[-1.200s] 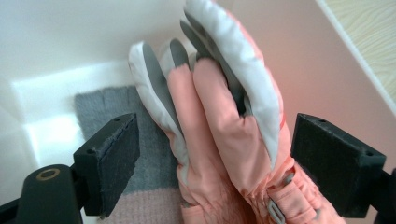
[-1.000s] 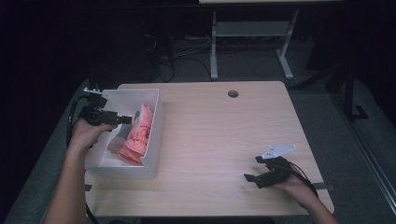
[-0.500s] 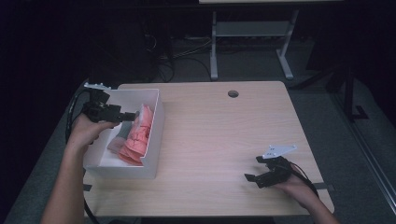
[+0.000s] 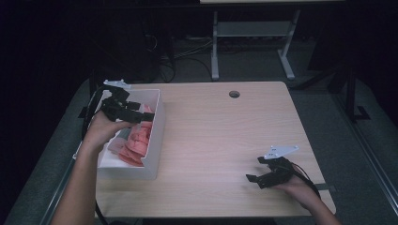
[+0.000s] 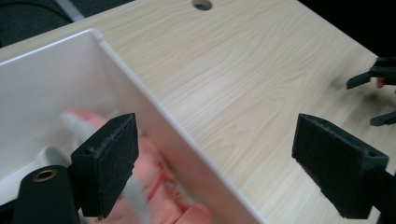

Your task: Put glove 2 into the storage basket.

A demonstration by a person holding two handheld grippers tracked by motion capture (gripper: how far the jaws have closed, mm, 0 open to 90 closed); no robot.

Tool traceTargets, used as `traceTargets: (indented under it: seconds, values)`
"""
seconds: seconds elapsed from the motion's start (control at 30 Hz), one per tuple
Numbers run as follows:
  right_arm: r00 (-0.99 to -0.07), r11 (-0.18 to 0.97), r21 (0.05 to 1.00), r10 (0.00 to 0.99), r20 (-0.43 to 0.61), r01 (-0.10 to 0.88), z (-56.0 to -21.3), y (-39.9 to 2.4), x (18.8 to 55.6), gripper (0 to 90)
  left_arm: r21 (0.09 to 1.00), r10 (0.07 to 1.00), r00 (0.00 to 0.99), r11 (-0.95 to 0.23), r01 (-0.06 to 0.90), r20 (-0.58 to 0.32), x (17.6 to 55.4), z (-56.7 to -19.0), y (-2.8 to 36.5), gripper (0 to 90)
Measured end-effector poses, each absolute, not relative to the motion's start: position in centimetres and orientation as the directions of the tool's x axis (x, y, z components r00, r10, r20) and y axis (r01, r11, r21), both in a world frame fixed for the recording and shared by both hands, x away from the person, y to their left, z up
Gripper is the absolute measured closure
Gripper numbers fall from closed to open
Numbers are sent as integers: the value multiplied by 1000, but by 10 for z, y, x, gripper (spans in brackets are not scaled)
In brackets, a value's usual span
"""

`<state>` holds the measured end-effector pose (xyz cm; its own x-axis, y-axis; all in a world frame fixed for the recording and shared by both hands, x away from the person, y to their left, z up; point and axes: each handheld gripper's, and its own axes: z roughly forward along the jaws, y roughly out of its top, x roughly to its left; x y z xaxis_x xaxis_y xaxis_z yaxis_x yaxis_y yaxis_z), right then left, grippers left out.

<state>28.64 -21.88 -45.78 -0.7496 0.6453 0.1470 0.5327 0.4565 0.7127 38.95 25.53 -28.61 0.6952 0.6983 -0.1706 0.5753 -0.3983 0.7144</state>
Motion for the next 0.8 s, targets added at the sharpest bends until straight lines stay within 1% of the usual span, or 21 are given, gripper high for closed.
traceTargets:
  seconds: [0.2, 0.27, 0.5, 0.8]
  values:
    - [-759, 463, 721, 636, 135, 516, -457, -219, 287, 134, 720, 664, 728, -421, 551, -170, 385, -283, 225, 147]
    - [-760, 465, 718, 636, 136, 517, -457, -219, 287, 135, 721, 660, 732, -423, 549, -171, 384, -282, 221, 147]
    - [-753, 459, 715, 643, 143, 528, -457, -219, 286, 134, 716, 618, 771, -468, 518, -154, 377, -284, 183, 148]
    - [-756, 464, 711, 638, 145, 528, -458, -219, 286, 134, 709, 575, 805, -505, 492, -149, 367, -295, 147, 148]
